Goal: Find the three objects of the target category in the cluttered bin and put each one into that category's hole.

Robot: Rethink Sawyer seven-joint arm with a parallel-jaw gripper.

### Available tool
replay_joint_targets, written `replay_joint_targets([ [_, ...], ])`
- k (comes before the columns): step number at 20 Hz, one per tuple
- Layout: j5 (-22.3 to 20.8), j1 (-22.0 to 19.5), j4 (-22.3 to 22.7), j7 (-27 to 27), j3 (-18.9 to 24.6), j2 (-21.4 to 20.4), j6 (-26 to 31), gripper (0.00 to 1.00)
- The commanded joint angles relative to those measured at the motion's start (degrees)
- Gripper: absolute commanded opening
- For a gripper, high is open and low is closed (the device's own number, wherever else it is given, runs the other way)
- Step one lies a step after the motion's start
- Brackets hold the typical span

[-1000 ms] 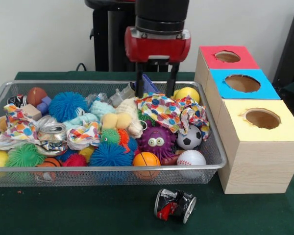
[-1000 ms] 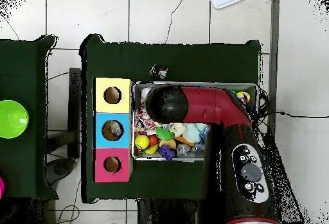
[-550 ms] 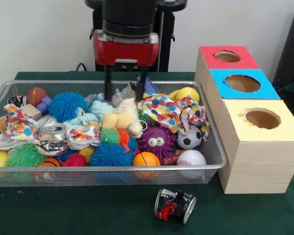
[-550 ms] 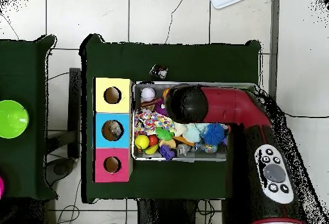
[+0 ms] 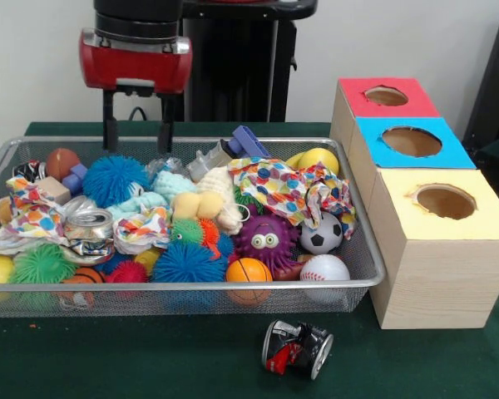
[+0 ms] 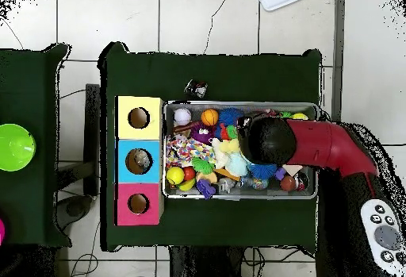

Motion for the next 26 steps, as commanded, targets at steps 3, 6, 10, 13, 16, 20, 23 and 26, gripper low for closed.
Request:
replay_joint_targets([
  [3, -7.54, -1.48, 10.51, -14.23, 6.14, 0.03, 1.07, 1.0],
  [6, -8.3, -1.53, 13.03, -12.15, 5.86, -1.9, 0.54, 1.0],
  [10, -8.43, -1.61, 16.69, -9.52, 5.42, -5.19, 0.51, 1.0],
  [13, -8.45, -1.82, 18.7, -8.46, 5.51, -6.72, 0.24, 1.0],
  [16, -8.62, -2.02, 20.29, -7.87, 5.5, -7.72, -0.32, 1.0],
  [20, -9.46, -2.89, 21.49, -7.9, 5.78, -7.58, -1.74, 1.0],
  [23, -10.57, -3.35, 21.53, -7.69, 5.95, -6.53, -3.04, 1.0],
  [26, -12.01, -3.67, 21.36, -6.79, 5.99, -5.21, -4.68, 1.0],
])
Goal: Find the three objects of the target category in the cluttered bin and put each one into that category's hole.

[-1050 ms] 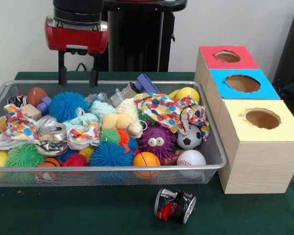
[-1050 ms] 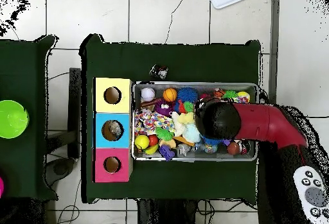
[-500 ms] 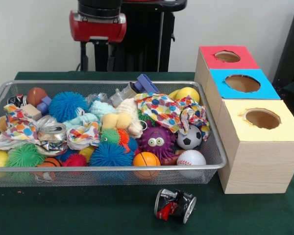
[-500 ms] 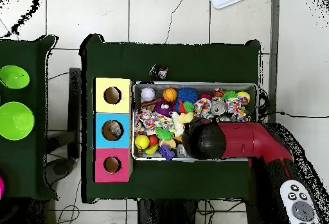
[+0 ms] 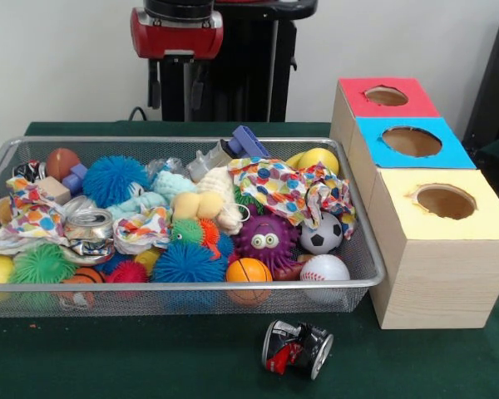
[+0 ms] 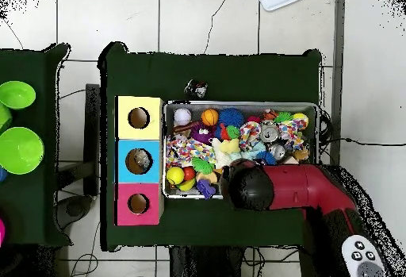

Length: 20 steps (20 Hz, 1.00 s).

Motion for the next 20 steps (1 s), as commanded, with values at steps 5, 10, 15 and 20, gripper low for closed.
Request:
replay_joint_targets([
  [5, -7.94, -2.13, 4.03, -5.77, 4.11, 2.49, -5.96, 1.0],
  [10, -9.11, -2.53, 4.07, -4.38, 3.94, 4.11, -7.39, 1.0],
  [15, -9.68, -2.43, 4.05, -3.59, 3.71, 4.53, -7.85, 1.0],
  [20, -9.55, -2.74, 4.18, -3.64, 4.03, 4.51, -7.95, 1.0],
])
